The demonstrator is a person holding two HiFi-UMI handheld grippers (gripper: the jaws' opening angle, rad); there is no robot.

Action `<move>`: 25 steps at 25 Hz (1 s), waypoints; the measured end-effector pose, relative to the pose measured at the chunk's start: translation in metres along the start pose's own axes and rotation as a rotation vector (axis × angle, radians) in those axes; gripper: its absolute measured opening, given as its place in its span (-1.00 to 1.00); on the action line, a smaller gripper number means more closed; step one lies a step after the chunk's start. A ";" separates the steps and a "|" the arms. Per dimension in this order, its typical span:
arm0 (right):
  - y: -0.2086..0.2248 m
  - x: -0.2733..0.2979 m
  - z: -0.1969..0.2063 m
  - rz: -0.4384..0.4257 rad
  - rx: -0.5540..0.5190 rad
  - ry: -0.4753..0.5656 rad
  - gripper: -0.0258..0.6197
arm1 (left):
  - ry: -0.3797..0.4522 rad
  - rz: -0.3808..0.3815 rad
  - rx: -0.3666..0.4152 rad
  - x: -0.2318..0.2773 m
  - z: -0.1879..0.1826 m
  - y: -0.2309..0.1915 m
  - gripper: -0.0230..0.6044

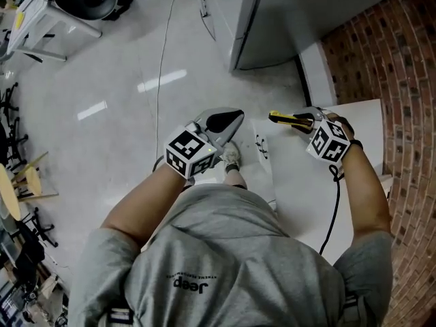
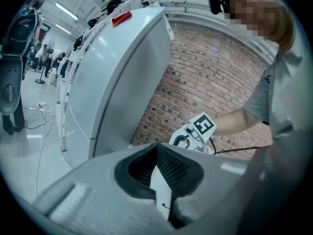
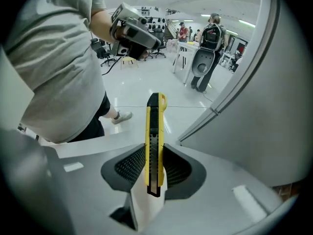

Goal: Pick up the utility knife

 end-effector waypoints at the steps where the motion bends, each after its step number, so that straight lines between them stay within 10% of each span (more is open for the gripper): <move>1: 0.000 -0.001 -0.008 0.007 0.011 0.016 -0.54 | 0.009 -0.010 -0.002 -0.007 -0.003 -0.001 -0.93; 25: 0.028 -0.017 -0.259 0.051 0.175 0.548 -0.54 | 0.280 -0.368 0.080 -0.244 -0.084 -0.052 -0.93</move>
Point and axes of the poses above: the fingertips, and each gripper's own axes: x forward along the fingers, y to its right, z out of its underside, the point moved 8 cm from there along -x, backward along the fingers, and after that the axes turned 5 degrees about y, right-handed, at the moved point
